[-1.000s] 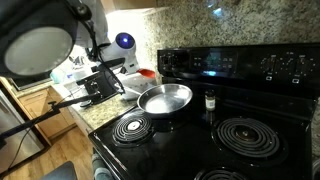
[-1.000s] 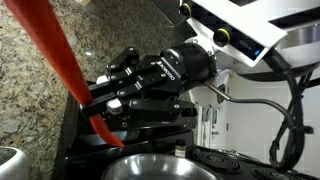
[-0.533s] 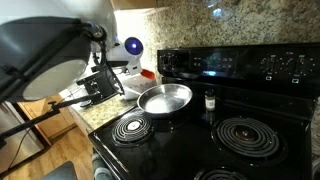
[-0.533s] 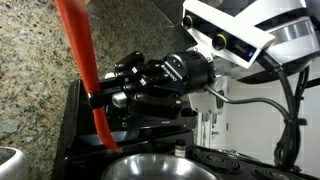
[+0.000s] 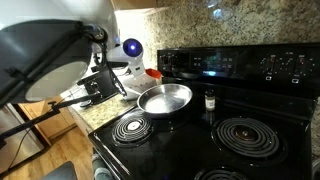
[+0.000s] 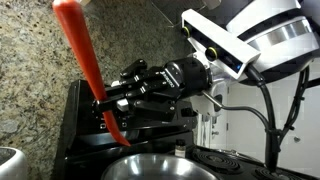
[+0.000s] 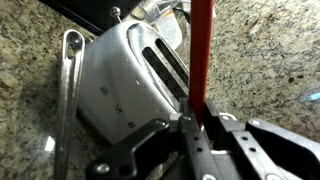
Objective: Take the red spoon and mix the content in the pot
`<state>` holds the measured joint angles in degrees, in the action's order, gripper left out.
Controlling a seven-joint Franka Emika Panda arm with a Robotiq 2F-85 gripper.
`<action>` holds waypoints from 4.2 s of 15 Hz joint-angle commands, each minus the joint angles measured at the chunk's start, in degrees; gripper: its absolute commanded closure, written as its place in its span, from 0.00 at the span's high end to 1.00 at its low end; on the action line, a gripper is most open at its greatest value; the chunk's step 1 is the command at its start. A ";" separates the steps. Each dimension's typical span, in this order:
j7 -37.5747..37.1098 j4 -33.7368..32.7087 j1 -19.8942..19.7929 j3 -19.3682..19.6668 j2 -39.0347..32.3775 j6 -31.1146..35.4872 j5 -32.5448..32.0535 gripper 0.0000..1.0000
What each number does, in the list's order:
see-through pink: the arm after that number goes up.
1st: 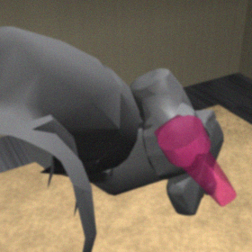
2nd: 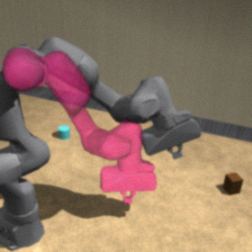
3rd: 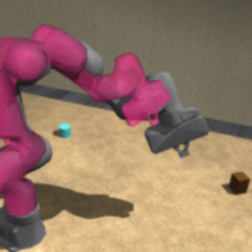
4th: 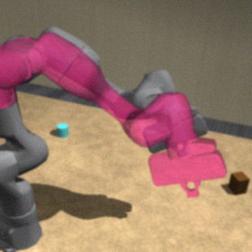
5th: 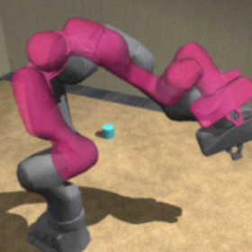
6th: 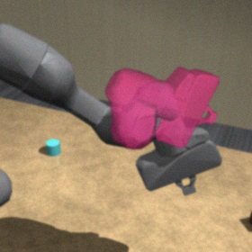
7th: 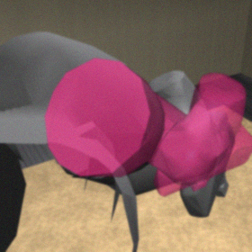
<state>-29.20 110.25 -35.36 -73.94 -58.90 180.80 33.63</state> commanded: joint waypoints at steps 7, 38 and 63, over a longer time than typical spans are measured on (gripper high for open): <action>3.10 -1.38 -0.56 -2.80 -4.26 1.48 2.68 0.04; -6.18 -4.84 -2.18 -12.56 -23.45 14.03 -8.05 0.04; -11.45 -9.53 -4.09 -2.86 -12.15 11.34 14.74 0.04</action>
<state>-39.01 101.56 -39.45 -78.52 -75.03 192.71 45.32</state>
